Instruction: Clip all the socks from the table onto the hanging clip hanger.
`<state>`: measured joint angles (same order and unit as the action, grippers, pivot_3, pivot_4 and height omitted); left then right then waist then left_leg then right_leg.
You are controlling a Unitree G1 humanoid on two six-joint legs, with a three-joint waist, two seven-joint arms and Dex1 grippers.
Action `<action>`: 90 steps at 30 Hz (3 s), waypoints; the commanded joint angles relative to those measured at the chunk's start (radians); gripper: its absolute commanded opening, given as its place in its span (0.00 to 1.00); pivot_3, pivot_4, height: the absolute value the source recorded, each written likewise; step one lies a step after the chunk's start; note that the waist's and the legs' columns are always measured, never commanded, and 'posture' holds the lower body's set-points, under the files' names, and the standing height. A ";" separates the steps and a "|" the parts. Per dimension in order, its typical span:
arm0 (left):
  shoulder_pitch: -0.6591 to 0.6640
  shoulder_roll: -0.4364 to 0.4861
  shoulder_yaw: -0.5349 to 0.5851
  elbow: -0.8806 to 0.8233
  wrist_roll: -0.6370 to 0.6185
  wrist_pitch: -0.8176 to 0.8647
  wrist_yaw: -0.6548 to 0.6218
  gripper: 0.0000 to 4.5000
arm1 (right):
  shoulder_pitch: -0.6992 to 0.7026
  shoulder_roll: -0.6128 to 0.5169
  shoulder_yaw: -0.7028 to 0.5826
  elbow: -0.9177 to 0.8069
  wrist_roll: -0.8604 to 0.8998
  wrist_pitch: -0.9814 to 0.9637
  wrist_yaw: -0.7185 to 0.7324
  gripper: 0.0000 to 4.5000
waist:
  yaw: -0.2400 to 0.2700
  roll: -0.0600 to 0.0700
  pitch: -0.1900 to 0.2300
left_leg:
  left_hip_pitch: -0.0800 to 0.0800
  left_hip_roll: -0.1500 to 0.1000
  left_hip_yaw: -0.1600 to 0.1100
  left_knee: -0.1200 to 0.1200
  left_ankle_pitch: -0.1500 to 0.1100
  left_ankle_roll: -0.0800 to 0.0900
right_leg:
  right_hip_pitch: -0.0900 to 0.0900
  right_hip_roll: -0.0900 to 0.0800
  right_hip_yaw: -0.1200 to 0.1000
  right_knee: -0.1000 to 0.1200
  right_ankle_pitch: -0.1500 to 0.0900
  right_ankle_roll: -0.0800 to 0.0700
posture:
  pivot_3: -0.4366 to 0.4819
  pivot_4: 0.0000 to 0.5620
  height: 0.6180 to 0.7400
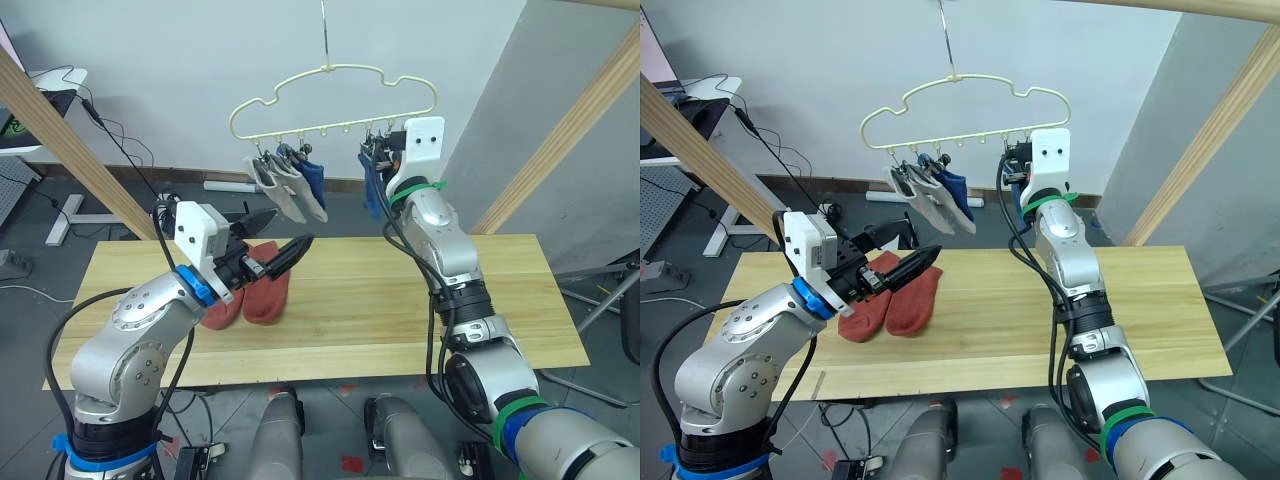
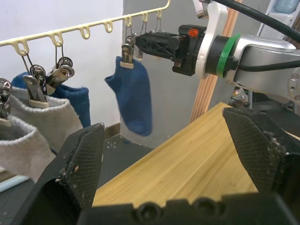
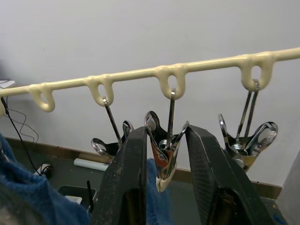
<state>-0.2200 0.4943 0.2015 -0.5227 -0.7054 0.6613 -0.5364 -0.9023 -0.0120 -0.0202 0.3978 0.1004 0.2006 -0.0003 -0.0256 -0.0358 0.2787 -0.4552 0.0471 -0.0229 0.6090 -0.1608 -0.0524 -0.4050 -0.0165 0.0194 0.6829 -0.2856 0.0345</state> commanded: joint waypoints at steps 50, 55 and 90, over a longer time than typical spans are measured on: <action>-0.004 0.007 -0.022 -0.032 -0.005 -0.027 0.006 1.00 | -0.108 0.044 -0.054 0.097 0.023 -0.048 0.017 0.36 | 0.001 0.000 0.000 | 0.000 0.000 0.000 0.000 0.000 0.000 | 0.000 0.000 0.000 0.000 0.000 0.000 | 0.55 0.46 1.00; -0.008 0.003 -0.027 -0.032 -0.009 -0.022 0.009 1.00 | -0.105 0.041 -0.062 0.093 0.037 -0.045 0.020 0.23 | 0.001 0.000 0.000 | 0.000 0.000 0.000 0.000 0.000 0.000 | 0.000 0.000 0.000 0.000 0.000 0.000 | 0.55 0.46 1.00; -0.453 -0.154 -0.368 1.378 0.710 -0.425 0.026 0.96 | 0.110 -0.160 -0.084 -0.404 0.202 0.530 0.195 0.00 | 0.004 0.001 0.000 | 0.000 -0.002 0.000 0.001 0.000 0.001 | 0.001 -0.001 -0.002 0.000 0.000 0.000 | 0.37 0.52 1.00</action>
<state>-0.7046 0.3490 -0.1485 0.8159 -0.0175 0.2239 -0.4877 -0.8066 -0.1611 -0.0835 0.0056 0.2978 0.7122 0.2129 -0.0212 -0.0344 0.2792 -0.4551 0.0451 -0.0228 0.6102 -0.1606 -0.0514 -0.4036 -0.0180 0.0176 0.6831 -0.2856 0.0346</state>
